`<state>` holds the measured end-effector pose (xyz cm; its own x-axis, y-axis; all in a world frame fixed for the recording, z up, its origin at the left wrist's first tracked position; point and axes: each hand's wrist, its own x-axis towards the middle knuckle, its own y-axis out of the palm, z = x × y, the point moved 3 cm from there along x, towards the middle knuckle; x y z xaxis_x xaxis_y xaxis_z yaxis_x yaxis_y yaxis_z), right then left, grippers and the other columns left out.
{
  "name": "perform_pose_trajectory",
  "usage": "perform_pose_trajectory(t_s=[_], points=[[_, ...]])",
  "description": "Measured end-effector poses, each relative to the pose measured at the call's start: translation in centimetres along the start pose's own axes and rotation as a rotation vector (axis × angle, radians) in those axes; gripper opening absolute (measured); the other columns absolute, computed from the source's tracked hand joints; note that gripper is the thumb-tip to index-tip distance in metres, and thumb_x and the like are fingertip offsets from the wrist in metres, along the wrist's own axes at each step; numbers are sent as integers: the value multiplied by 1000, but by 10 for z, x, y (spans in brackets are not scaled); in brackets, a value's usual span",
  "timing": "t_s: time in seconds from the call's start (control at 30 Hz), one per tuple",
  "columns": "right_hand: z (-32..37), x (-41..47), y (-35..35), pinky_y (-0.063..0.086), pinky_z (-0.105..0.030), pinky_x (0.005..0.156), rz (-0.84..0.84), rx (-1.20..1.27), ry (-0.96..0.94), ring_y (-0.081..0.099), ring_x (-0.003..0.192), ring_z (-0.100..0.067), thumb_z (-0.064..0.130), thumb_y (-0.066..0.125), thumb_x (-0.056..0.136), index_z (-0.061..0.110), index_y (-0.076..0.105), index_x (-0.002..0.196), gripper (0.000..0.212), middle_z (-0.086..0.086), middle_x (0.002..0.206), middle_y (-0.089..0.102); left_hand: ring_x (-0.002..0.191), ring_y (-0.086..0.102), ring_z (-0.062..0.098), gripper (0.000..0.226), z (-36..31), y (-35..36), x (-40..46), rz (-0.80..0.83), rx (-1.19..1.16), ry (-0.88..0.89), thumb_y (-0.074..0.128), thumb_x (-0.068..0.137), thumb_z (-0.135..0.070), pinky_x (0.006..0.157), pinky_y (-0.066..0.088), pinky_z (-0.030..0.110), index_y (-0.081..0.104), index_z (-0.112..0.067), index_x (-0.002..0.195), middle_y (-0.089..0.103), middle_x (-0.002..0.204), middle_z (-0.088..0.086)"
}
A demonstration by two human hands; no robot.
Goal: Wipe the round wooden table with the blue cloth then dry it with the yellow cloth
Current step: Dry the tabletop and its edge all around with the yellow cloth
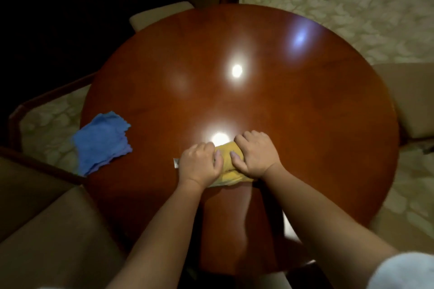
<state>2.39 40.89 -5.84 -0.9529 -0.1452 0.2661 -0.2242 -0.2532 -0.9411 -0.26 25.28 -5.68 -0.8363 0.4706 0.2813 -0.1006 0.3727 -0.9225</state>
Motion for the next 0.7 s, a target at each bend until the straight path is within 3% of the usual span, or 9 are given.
perform_pose_trajectory(t_s=[0.27,0.5,0.7], points=[[48,-62,-11,28,-31,54,33,-14,-12,48,58,-28,47,42,80,11,55,72,39,-6,65,49,45,51,28,29,-11,-23,-71,60,-20,63,41,80,-29,40,36,26,51,-11,59,50,52,6],[31,-41,0,29,-32,53,-1,38,-117,46,57,-27,48,43,81,10,57,74,42,-6,65,48,46,49,25,25,1,-13,-54,12,-96,140,41,79,-26,41,34,24,49,-12,59,48,54,4],[5,15,13,31,-32,53,-19,68,-106,46,55,-27,49,41,82,9,56,72,44,-5,63,48,46,49,27,28,24,-1,0,-19,-107,105,39,81,-25,41,36,27,50,-10,60,49,53,5]])
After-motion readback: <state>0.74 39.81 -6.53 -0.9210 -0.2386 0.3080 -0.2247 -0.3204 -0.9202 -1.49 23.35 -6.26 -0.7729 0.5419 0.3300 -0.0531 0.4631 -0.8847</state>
